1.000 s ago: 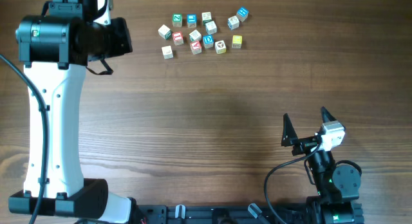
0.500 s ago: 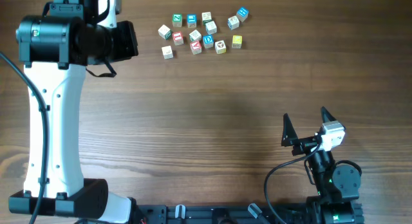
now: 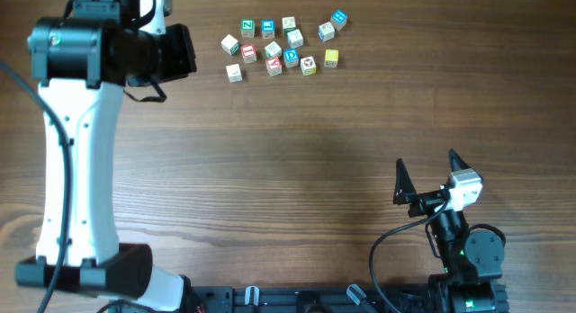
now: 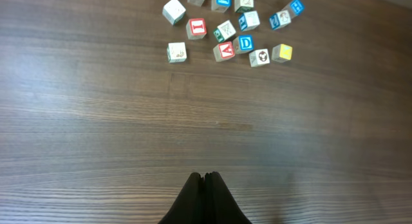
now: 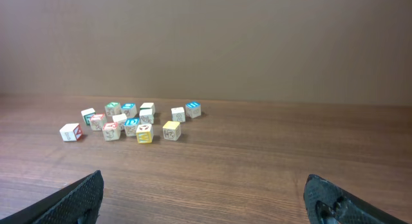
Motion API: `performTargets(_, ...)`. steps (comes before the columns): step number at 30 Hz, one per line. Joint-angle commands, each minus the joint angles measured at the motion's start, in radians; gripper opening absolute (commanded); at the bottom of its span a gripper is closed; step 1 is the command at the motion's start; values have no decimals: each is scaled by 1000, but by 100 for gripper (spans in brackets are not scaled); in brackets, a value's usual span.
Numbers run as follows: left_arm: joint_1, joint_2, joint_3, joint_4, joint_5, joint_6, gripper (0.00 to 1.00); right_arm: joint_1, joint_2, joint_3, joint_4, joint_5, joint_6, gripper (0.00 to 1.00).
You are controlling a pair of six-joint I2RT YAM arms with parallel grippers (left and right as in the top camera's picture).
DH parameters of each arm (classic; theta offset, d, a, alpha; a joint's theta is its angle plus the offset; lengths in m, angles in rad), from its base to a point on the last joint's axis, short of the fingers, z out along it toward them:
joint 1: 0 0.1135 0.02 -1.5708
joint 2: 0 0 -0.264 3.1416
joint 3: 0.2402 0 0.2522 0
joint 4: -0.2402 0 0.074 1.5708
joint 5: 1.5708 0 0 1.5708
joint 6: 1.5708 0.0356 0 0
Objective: Form a tower
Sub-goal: 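Raise the left arm and move the left gripper over the block cluster, then lower the left gripper onto the wooden block with red W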
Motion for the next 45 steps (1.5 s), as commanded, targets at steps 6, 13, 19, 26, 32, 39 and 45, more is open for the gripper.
performTargets(6,-67,239,0,84,16,-39,4,-6,-4,-1,5,18,13,100)
performTargets(13,-163,408,1,256,-45,-149,4,-6,-4,-1,5,18,13,100)
performTargets(19,-192,437,38,292,-159,-171,6,-6,-4,-1,5,18,13,100)
performTargets(26,-193,484,51,465,-224,-171,4,-6,-4,-1,5,18,13,99)
performTargets(32,-209,567,51,672,-224,-178,4,-6,-4,-1,5,18,13,100)
performTargets(39,-267,696,51,795,-229,-249,4,-6,-4,-1,5,18,13,100)
performTargets(45,-298,758,51,876,-320,-250,29,-6,-4,-1,5,18,13,100)
